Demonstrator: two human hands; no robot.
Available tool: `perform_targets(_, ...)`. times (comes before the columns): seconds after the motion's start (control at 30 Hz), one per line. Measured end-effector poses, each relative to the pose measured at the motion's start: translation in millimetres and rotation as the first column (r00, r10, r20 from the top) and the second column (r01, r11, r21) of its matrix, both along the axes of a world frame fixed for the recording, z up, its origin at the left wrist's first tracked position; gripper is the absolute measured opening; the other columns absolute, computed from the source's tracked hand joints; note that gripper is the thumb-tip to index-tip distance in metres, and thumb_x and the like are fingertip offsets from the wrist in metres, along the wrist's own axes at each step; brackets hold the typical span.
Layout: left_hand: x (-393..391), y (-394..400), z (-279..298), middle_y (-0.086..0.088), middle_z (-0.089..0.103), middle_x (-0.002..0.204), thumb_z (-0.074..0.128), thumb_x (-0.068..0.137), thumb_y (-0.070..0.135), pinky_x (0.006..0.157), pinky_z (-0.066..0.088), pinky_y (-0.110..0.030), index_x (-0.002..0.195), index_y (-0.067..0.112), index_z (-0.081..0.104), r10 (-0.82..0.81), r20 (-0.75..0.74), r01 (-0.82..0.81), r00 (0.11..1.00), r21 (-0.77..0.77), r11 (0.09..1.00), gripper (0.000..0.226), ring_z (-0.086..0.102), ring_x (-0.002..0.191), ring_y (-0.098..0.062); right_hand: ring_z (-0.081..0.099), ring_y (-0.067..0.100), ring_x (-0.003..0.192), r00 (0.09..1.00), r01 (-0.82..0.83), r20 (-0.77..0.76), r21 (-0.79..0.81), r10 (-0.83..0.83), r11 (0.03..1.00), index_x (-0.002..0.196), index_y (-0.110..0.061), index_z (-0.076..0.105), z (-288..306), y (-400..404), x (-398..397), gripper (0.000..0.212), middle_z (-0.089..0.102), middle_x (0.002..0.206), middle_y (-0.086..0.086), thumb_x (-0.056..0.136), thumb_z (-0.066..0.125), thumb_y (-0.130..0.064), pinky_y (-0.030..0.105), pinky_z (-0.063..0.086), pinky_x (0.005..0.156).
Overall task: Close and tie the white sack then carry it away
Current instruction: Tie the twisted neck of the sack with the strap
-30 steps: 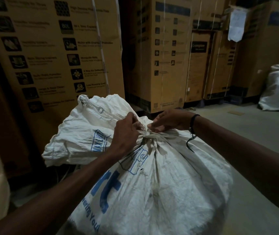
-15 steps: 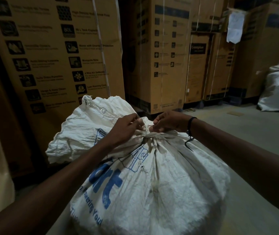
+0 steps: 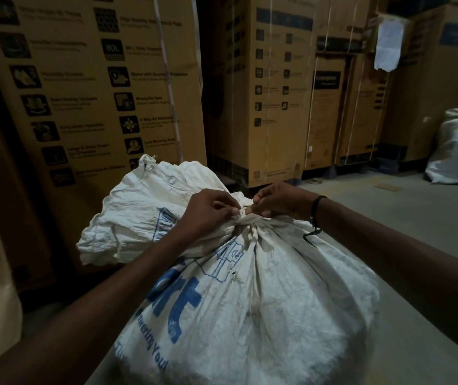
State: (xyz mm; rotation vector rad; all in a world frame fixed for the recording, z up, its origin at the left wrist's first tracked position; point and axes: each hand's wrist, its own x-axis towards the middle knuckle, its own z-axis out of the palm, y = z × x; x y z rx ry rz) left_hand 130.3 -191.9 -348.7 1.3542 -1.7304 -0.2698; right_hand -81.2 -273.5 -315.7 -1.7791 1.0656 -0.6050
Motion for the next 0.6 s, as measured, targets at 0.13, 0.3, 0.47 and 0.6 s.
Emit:
perform_targets(0.13,-11.4,-2.0,-1.2,0.001,0.078,0.08,0.084,0.083,0.008,0.075,0.059,-0.021,0.086,0.014,0.082,0.08,-0.024,-0.082,0.997,-0.089,0.993,0.007,0.074,0.078,-0.006,0.067,0.002,0.056,1.0,-0.014,0.023,0.0,0.014,1.0,0.086,-0.009,0.069,-1.8,-0.4,-0.8,0.012,0.07,0.076,0.002,0.092,0.076,0.0,0.015,0.056,0.057)
perform_targets(0.3,-21.4,-1.5,1.1,0.002,0.075,0.075,0.084,0.081,0.008,0.074,0.059,-0.022,0.082,0.017,0.081,0.118,-0.021,-0.119,0.993,-0.101,0.988,0.01,0.072,0.078,-0.007,0.065,0.0,0.054,0.999,-0.022,0.026,-0.047,0.023,0.999,0.085,-0.008,0.069,-3.1,2.2,-1.1,0.013,0.069,0.075,0.003,0.092,0.075,0.001,0.013,0.053,0.054)
perform_targets(0.47,-21.1,-1.3,1.2,0.003,0.076,0.075,0.088,0.079,0.012,0.073,0.058,-0.02,0.081,0.018,0.083,0.118,-0.002,-0.118,0.993,-0.092,0.989,0.007,0.073,0.077,-0.007,0.067,0.004,0.063,0.998,-0.042,0.037,-0.069,0.045,0.997,0.085,-0.009,0.067,-1.6,7.0,-3.3,0.016,0.069,0.081,0.005,0.093,0.072,0.004,0.013,0.056,0.058)
perform_targets(0.6,-14.7,-3.7,4.4,0.0,0.082,0.083,0.082,0.085,0.012,0.073,0.053,-0.007,0.089,0.016,0.086,0.057,0.038,-0.056,0.998,-0.034,0.998,0.007,0.075,0.078,-0.001,0.071,0.01,0.074,0.995,-0.055,0.079,-0.161,0.068,0.985,0.091,-0.007,0.067,-5.4,6.8,-6.6,0.013,0.075,0.09,0.011,0.09,0.076,0.003,0.016,0.057,0.061)
